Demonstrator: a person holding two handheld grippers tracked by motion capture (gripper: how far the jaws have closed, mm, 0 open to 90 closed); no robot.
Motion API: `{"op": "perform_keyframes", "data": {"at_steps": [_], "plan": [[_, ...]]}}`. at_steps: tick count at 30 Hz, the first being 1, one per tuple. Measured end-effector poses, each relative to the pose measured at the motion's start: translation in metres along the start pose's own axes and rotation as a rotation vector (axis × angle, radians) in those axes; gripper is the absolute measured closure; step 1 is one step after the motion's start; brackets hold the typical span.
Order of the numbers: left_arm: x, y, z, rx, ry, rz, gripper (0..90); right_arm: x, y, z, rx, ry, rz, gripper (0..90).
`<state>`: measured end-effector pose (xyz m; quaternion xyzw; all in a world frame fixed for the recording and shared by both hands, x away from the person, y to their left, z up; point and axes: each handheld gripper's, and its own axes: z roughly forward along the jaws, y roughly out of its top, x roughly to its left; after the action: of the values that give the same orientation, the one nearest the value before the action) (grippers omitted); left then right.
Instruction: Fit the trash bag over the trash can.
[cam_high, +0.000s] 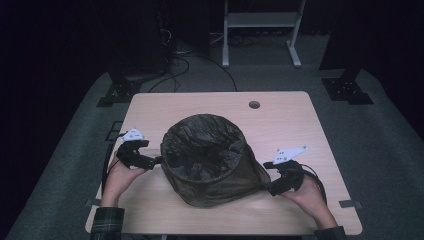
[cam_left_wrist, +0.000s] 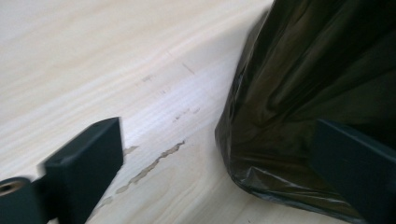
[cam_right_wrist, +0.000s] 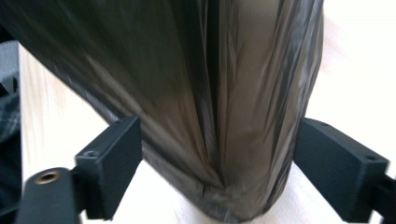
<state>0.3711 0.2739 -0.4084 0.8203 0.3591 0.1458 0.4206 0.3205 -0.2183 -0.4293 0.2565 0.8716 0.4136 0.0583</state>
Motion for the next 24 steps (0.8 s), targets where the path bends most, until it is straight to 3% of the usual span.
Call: {"op": "perform_keyframes", "data": {"at_steps": [4, 8, 14, 19, 24], "plan": [[-0.007, -0.005, -0.011, 0.003, -0.023, 0.031, 1.6, -0.001, 0.004, -0.01, -0.046, 0.006, 0.005, 9.4], [-0.02, -0.018, -0.012, 0.052, -0.04, 0.077, 0.6, 0.0, 0.013, -0.023, -0.09, 0.015, 0.001, 2.8], [-0.034, -0.04, -0.015, 0.075, -0.048, 0.093, 0.5, 0.004, 0.037, -0.039, -0.133, 0.013, -0.04, 2.2], [-0.043, -0.058, -0.01, 0.092, -0.083, 0.139, 0.0, 0.006, 0.058, -0.049, -0.167, 0.012, -0.064, 2.2], [-0.047, -0.067, 0.001, 0.146, -0.09, 0.161, 0.0, 0.012, 0.083, -0.057, -0.196, 0.011, -0.113, 2.2]]}}
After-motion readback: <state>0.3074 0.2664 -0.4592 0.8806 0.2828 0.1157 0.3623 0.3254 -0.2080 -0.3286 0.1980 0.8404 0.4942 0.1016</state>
